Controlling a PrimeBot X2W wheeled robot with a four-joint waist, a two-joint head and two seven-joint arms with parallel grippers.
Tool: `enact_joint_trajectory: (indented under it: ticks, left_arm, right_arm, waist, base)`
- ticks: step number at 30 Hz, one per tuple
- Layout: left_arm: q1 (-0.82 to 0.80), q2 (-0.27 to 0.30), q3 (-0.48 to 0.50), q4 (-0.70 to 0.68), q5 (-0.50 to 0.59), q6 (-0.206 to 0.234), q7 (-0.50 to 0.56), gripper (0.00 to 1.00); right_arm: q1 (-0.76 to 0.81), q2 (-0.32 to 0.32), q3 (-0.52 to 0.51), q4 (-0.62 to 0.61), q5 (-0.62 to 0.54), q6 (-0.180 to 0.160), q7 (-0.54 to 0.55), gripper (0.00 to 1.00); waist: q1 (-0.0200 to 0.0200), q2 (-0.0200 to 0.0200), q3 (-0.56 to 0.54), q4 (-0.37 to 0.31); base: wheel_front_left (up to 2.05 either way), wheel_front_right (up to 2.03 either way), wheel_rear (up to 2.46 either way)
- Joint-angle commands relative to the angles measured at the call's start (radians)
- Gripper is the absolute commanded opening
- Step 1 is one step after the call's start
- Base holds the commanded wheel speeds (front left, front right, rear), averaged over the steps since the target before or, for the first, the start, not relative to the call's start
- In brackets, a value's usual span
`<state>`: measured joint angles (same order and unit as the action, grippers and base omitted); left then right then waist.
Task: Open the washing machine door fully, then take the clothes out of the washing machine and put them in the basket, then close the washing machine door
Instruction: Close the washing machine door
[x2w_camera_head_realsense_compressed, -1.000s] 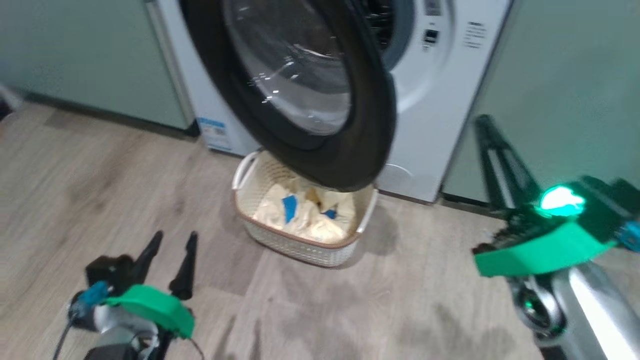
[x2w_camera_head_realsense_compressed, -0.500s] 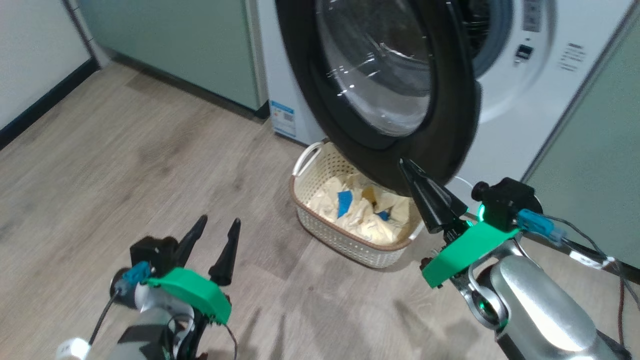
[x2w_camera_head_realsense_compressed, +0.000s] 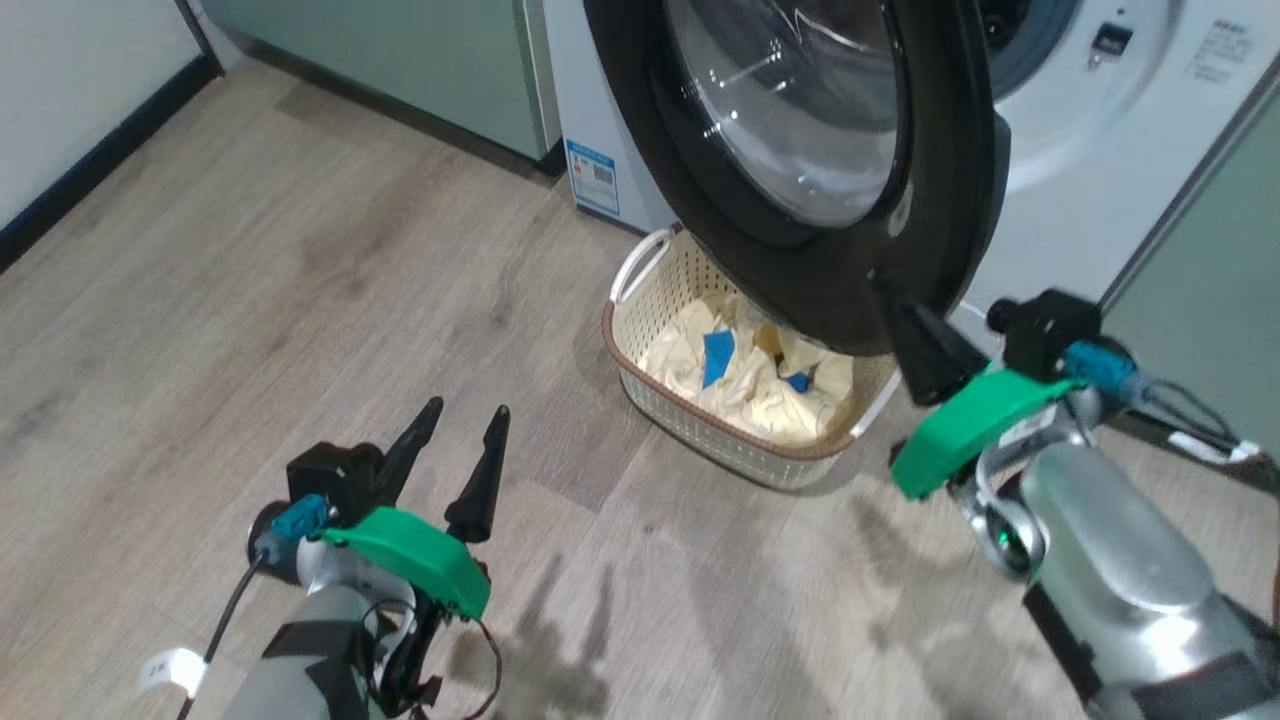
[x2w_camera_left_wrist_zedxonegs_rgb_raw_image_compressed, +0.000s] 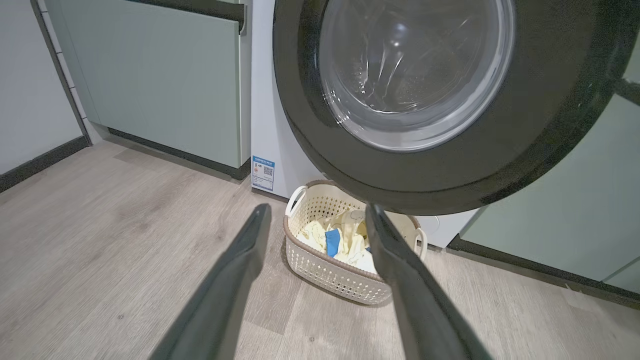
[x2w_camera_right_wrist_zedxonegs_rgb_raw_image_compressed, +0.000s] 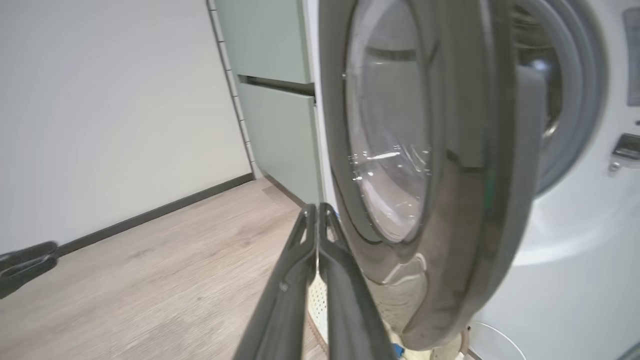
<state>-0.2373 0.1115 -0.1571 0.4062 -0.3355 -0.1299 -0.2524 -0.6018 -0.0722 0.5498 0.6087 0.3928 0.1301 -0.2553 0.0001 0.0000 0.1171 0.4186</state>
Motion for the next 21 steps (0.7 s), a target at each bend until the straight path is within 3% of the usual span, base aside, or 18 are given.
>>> enact_joint_trajectory:
  ticks: [1,21]
  left_arm:
    - [-0.060,0.008,0.038,-0.033,0.008,-0.001,-0.009,1.00]
    - [-0.095,-0.036,0.042,-0.060,-0.001,-0.001,-0.009,1.00]
  right_arm:
    - [-0.061,0.021,-0.013,-0.001,-0.011,0.001,-0.006,0.00]
    - [-0.214,0.022,-0.117,0.115,-0.008,0.001,-0.006,0.00]
  waist:
    - [-0.0001,0.0000,0.022,-0.005]
    - [-0.0001,0.0000,0.152,-0.016]
  base:
    - [0.00,0.00,0.00]
    - [0.00,0.00,0.00]
